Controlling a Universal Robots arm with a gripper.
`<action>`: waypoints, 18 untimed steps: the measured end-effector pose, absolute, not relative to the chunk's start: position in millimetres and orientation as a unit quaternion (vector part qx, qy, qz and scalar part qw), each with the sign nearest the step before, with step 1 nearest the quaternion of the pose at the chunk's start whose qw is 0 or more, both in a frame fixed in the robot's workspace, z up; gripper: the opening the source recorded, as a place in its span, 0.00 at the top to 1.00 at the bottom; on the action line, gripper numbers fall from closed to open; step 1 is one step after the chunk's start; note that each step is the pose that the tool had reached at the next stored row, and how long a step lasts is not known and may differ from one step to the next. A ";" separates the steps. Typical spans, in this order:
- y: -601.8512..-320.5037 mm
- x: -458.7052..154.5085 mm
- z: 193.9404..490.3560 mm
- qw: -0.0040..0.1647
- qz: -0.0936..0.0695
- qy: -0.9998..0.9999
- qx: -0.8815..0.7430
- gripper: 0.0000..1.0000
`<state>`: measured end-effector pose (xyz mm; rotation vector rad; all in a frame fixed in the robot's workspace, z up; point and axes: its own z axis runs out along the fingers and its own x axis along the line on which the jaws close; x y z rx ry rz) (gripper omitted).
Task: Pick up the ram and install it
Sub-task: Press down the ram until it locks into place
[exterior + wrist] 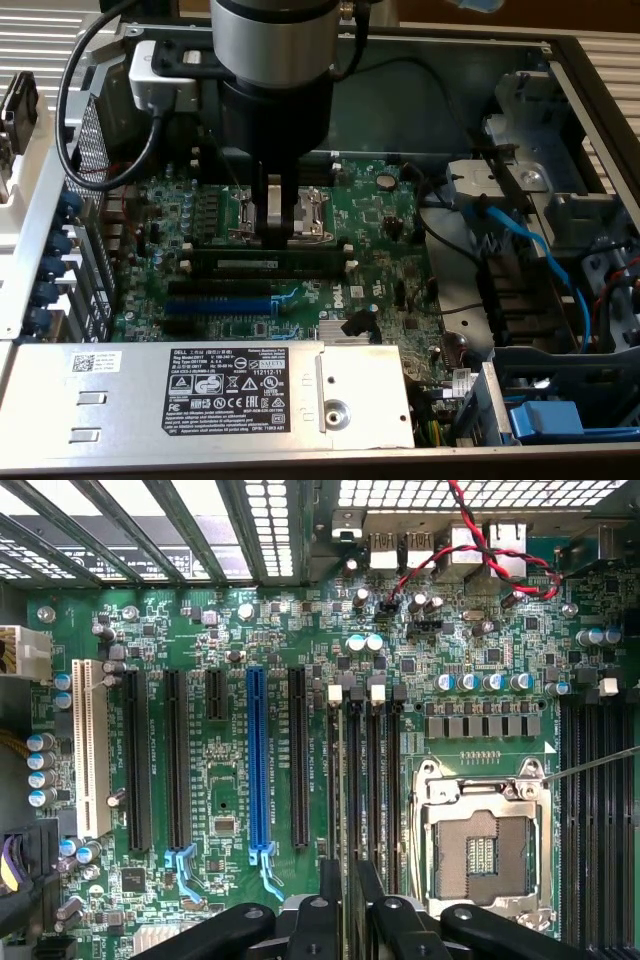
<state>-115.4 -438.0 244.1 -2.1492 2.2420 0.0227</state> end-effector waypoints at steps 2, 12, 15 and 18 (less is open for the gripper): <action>-438.0 -115.4 244.2 0.018 0.007 0.722 -0.692 0.80; -438.0 -115.4 245.8 0.018 0.007 0.722 -0.692 0.80; -438.0 -115.4 245.8 0.018 0.007 0.722 -0.692 0.80; -438.0 -115.4 245.9 0.018 0.007 0.722 -0.692 0.80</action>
